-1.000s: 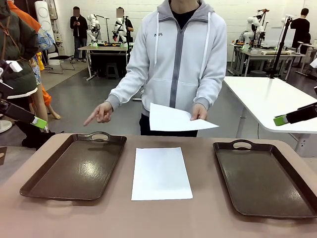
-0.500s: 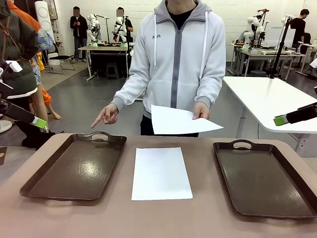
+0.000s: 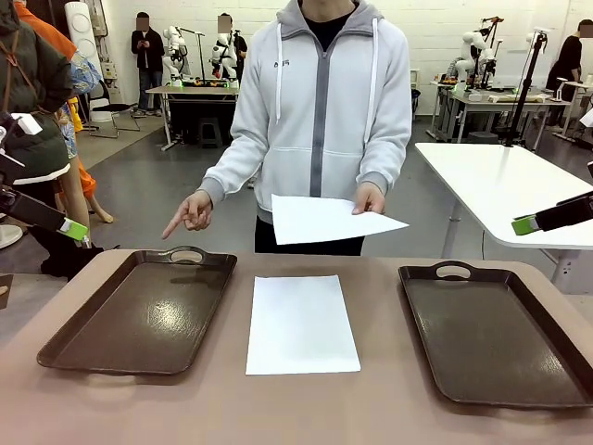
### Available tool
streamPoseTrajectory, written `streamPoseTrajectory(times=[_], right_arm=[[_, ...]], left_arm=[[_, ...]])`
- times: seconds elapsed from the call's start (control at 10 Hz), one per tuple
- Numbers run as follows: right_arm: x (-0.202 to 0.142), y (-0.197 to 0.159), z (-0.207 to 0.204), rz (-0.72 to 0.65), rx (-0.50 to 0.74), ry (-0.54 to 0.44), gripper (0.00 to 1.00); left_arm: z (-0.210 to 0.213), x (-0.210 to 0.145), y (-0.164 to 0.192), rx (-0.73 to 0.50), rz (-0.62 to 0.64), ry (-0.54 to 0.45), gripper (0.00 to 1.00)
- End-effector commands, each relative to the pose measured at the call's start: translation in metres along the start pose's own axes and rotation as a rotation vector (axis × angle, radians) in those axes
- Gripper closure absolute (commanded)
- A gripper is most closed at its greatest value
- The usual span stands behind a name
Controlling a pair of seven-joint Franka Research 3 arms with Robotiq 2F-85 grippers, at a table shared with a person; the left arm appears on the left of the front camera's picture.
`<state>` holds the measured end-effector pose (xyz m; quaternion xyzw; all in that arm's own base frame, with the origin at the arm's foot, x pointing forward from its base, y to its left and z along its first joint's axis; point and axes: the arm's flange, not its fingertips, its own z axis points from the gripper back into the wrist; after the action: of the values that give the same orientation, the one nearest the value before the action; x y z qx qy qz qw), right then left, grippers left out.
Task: Sort the A4 documents.
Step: Receive the A4 Paper.
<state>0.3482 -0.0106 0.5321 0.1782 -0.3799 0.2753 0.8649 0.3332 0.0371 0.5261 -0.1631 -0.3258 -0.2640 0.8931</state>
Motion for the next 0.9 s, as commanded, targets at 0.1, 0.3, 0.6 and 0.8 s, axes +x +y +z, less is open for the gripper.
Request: streamPoseTrajectory(times=[0.1,0.3,0.6,0.8], right_arm=[[0.000,0.000,0.000,0.000,0.000,-0.002,0.00],[0.000,0.000,0.000,0.000,0.000,-0.002,0.00],[0.000,0.000,0.000,0.000,0.000,-0.002,0.00],[0.000,0.000,0.000,0.000,0.000,-0.002,0.00]], left_arm=[[0.001,0.000,0.000,0.001,-0.002,-0.015,0.00],[-0.013,0.006,-0.001,0.012,0.069,0.022,0.00],[-0.064,0.038,-0.013,-0.069,0.329,0.036,0.00],[-0.092,0.055,-0.023,-0.152,0.485,0.040,0.00]])
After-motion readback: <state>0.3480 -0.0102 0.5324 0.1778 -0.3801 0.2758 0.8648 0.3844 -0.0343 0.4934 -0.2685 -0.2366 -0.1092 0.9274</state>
